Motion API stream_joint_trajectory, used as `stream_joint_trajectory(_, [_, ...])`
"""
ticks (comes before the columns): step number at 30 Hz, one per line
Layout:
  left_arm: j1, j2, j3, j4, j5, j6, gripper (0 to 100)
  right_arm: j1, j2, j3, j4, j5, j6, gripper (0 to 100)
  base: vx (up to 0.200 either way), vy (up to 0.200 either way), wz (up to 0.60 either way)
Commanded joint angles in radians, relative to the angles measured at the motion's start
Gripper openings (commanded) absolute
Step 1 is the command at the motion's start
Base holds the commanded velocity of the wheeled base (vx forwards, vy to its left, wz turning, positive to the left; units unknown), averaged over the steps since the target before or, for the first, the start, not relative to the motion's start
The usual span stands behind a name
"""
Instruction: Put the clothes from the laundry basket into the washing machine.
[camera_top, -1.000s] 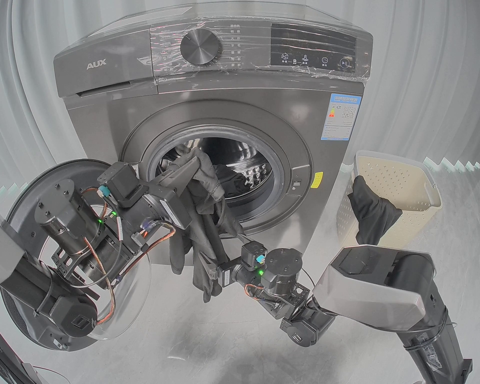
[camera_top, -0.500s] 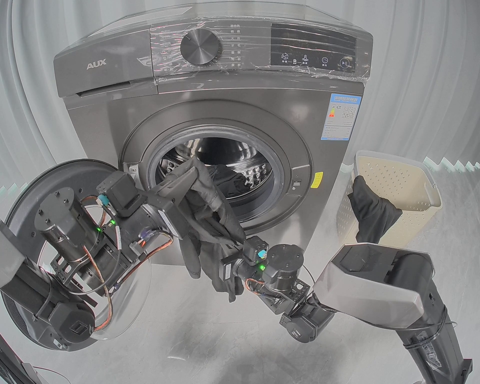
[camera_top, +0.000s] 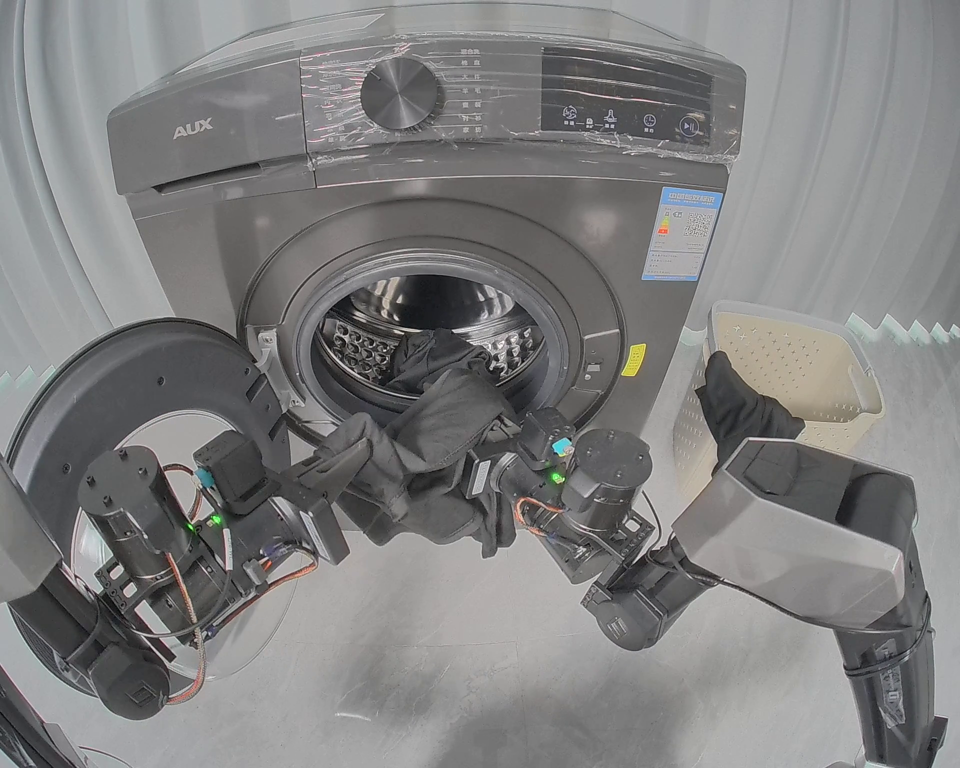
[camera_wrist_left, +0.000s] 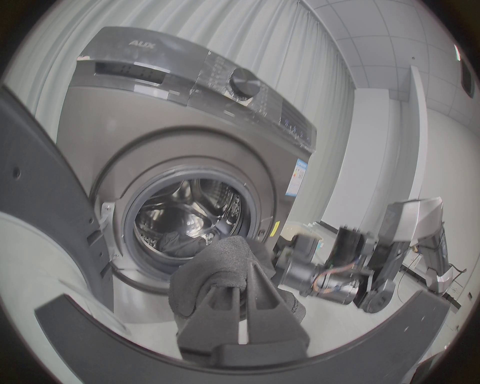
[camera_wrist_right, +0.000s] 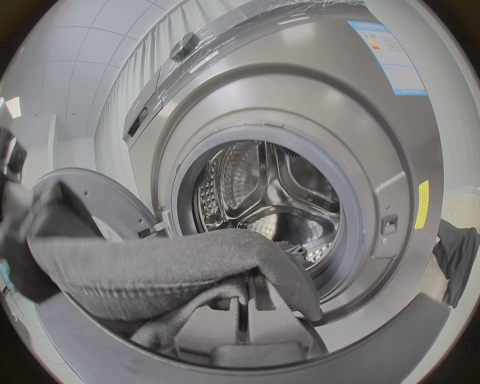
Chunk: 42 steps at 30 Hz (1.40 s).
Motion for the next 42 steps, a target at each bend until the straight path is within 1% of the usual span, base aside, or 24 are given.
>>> stream_joint_trajectory(1, [0.019,0.045,0.043,-0.001,-0.001,0.008,0,0.001,-0.052,0.008,-0.003,-0.002,0.003,0,0.000,0.000,0.00])
stream_joint_trajectory(5, [0.005,0.077,0.066,-0.001,-0.001,0.017,0,0.012,-0.072,0.030,-0.008,-0.002,0.006,0,0.000,0.000,0.00])
stream_joint_trajectory(7, [-0.006,0.097,0.070,-0.001,-0.001,0.015,0,0.015,-0.075,0.031,-0.009,-0.004,0.011,0,0.000,0.000,0.00])
stream_joint_trajectory(12, [-0.006,0.121,0.080,-0.001,-0.001,0.017,0,0.015,-0.091,0.039,-0.011,-0.004,0.012,0,0.000,0.000,0.00])
stream_joint_trajectory(13, [-0.006,0.121,0.081,-0.001,0.002,0.014,100,0.013,-0.094,0.042,-0.011,-0.004,0.012,0,0.000,0.000,0.00])
stream_joint_trajectory(15, [-0.007,0.126,0.087,-0.001,0.002,0.011,100,0.010,-0.097,0.047,-0.011,-0.004,0.012,0,0.000,0.000,0.00])
stream_joint_trajectory(17, [-0.007,0.121,0.107,-0.003,0.000,0.014,100,0.003,-0.098,0.047,-0.011,-0.002,0.012,0,0.000,0.000,0.00])
stream_joint_trajectory(26, [-0.016,0.045,0.264,-0.005,-0.003,0.018,100,-0.030,-0.105,0.045,-0.008,-0.002,0.012,0,0.000,0.000,0.00])
stream_joint_trajectory(28, [-0.016,0.031,0.288,-0.005,-0.014,0.020,100,-0.028,-0.106,0.047,-0.009,-0.002,0.012,0,0.000,0.000,0.00])
stream_joint_trajectory(29, [-0.016,0.028,0.297,-0.005,-0.026,0.026,100,-0.026,-0.111,0.047,-0.009,-0.002,0.012,0,0.000,0.000,0.00])
stream_joint_trajectory(31, [-0.013,0.029,0.293,-0.005,-0.038,0.040,100,-0.019,-0.121,0.054,-0.009,-0.002,0.012,0,0.000,0.000,0.00])
stream_joint_trajectory(34, [-0.004,0.034,0.264,-0.005,-0.038,0.040,100,-0.010,-0.137,0.074,-0.009,-0.002,0.012,0,0.000,0.000,0.00])
stream_joint_trajectory(37, [0.000,0.045,0.169,-0.005,-0.034,0.029,100,0.007,-0.161,0.117,-0.011,0.007,0.011,0,0.000,0.000,0.00])
stream_joint_trajectory(39, [0.000,0.049,0.149,-0.005,-0.034,0.029,100,0.012,-0.167,0.128,-0.011,0.009,0.011,0,0.000,0.000,0.00])
stream_joint_trajectory(41, [-0.003,0.074,0.089,-0.005,-0.034,0.029,100,0.032,-0.189,0.166,-0.017,0.012,0.011,0,0.000,0.000,0.00])
stream_joint_trajectory(42, [-0.003,0.074,0.089,-0.005,-0.034,0.029,100,0.032,-0.189,0.166,-0.017,0.012,0.011,0,0.000,0.000,0.00])
